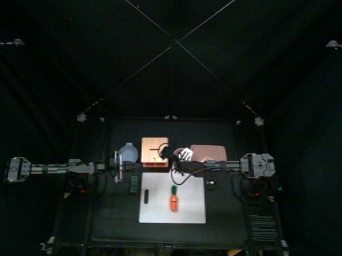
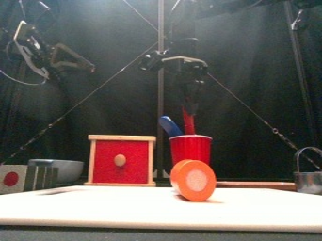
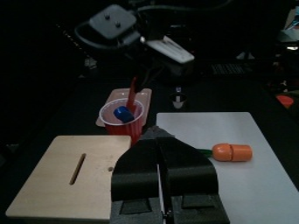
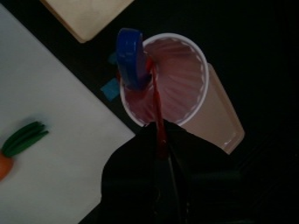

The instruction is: Grab knife

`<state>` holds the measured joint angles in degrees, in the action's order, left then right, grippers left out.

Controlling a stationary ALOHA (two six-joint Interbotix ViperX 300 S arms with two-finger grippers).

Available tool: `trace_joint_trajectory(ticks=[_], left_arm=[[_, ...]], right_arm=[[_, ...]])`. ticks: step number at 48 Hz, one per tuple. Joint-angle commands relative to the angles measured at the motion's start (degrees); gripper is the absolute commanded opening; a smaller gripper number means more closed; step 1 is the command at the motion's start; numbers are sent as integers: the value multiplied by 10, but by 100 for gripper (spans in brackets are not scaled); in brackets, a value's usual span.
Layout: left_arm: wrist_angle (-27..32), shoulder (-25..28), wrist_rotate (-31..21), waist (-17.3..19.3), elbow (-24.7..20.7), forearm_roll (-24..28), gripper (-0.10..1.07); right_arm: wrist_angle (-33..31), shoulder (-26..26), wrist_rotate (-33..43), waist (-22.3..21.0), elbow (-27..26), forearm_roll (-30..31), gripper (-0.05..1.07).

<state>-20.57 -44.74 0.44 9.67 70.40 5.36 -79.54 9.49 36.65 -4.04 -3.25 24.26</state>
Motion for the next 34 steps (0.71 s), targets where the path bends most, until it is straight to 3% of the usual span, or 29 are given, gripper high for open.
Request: trace_joint_trajectory(ticks=[1,12,20,25,34], left_arm=[[-5,2,1,1,-5,0,9],[-5,1,0,2,-5,0,9],[-5,2,0,2,-7,0,9],[-5,3,1,1,-11,1,9],[-6,13,1,-1,-24,2,9]], right_arm=[[-10,-57,2,1,-22,2,46],[-26,-152,7,20,-10,23,46],[-3,-228,12,63,43,62,46],[54,-272,42,90,91,81,46],[245,-368,105,112,233,91,46]])
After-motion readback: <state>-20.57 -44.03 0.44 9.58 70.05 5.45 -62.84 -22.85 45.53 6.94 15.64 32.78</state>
